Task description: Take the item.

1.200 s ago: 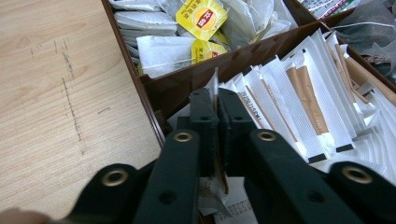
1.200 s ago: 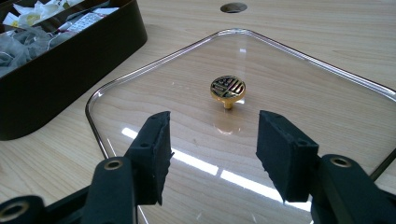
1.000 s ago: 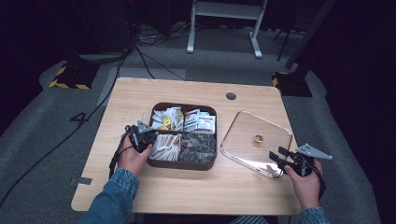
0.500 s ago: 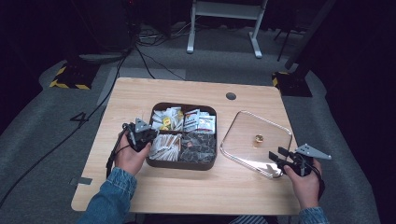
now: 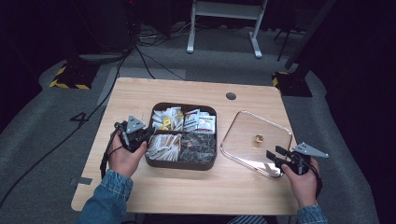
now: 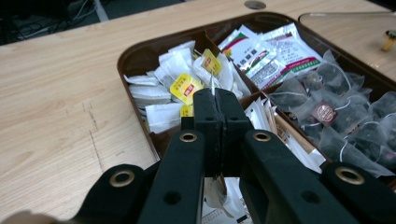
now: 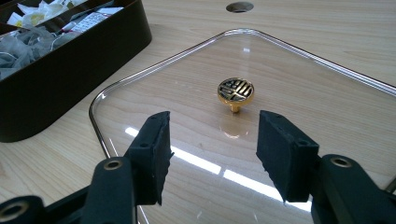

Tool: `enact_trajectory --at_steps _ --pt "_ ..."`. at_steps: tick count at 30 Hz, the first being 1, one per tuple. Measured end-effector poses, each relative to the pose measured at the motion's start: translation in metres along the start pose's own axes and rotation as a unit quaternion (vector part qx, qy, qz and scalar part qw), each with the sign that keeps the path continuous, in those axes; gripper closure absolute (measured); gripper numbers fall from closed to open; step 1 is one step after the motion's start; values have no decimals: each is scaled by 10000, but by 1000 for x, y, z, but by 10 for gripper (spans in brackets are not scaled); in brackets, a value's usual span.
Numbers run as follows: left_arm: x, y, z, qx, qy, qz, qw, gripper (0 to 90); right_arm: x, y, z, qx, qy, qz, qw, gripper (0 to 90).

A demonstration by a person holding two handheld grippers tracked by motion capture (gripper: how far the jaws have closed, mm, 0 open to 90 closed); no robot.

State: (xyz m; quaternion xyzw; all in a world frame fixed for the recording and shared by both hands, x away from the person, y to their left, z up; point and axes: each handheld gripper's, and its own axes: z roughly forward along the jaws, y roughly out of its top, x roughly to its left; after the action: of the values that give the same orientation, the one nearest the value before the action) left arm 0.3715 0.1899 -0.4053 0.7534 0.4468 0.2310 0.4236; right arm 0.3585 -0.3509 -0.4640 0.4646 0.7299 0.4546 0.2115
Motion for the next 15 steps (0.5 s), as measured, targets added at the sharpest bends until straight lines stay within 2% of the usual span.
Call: enact_trajectory --at_steps 4,9,15 --pt "0 3 -6 -151 11 4 9999 887 0 0 0 9 -3 18 10000 460" --pt "1 5 -10 -184 7 -12 9998 887 0 -1 0 15 -9 17 10000 460" --pt "7 5 -17 -238 141 -51 9996 887 -1 -1 1 18 4 27 10000 460"
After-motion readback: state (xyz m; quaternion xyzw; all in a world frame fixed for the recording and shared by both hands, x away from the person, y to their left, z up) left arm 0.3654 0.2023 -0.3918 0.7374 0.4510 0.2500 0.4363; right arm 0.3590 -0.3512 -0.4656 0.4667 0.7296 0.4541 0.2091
